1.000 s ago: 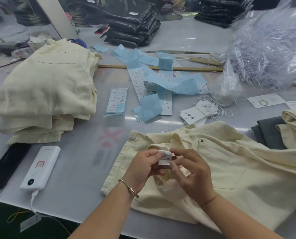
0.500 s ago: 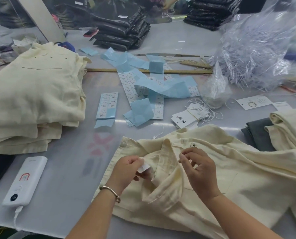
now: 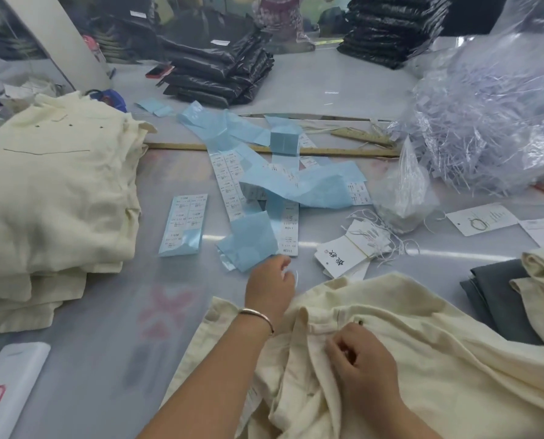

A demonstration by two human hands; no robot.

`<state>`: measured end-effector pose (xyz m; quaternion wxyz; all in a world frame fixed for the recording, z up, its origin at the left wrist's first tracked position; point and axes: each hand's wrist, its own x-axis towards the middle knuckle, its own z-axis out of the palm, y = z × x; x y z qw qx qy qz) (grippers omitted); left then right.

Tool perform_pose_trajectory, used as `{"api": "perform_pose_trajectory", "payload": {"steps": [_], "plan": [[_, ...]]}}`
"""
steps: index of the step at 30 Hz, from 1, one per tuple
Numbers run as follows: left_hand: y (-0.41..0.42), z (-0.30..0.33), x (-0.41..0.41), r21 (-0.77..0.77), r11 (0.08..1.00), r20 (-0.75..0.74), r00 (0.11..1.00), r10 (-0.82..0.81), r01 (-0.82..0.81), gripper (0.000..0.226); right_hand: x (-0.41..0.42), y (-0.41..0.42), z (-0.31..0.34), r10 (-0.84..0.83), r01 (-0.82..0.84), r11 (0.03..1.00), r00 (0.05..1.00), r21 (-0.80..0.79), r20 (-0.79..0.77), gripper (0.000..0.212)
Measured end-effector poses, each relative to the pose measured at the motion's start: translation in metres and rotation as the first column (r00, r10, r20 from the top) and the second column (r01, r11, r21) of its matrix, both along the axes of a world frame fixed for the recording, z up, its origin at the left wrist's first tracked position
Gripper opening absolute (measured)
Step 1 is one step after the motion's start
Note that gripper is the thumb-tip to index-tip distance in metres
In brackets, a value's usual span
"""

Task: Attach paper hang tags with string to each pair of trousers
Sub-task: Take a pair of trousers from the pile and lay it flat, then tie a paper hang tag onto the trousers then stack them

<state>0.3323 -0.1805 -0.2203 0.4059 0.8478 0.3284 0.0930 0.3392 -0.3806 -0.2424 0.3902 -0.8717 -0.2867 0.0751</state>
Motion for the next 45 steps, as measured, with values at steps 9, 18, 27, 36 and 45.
{"api": "perform_pose_trajectory", "payload": {"steps": [9, 18, 27, 36, 45], "plan": [[0.064, -0.018, 0.073, 0.346, 0.938, -0.431, 0.891, 0.142, 0.018, 0.063, 0.023, 0.019, 0.006, -0.100, 0.107, 0.994, 0.967, 0.015, -0.236, 0.031], [0.074, -0.033, 0.081, 0.197, 0.964, -0.296, 0.927, 0.230, -0.176, 0.076, 0.077, 0.090, 0.012, -0.091, 0.098, 0.994, 0.987, 0.046, -0.129, 0.035], [0.080, -0.028, 0.074, -0.287, 0.932, 0.030, 0.970, 0.241, -0.223, 0.006, 0.128, 0.148, 0.005, -0.097, 0.113, 0.992, 0.961, 0.050, -0.257, 0.031], [0.080, -0.014, 0.062, -0.484, 0.875, 0.343, 0.918, 0.197, -0.007, 0.050, 0.161, 0.172, 0.030, 0.096, 0.310, 0.895, 0.568, 0.321, -0.818, 0.024], [0.090, -0.010, 0.063, 0.066, 0.998, 0.377, 0.926, -0.010, -0.016, 0.023, 0.168, 0.167, 0.031, 0.166, 0.221, 0.920, 0.531, 0.325, -0.831, 0.018]]}}
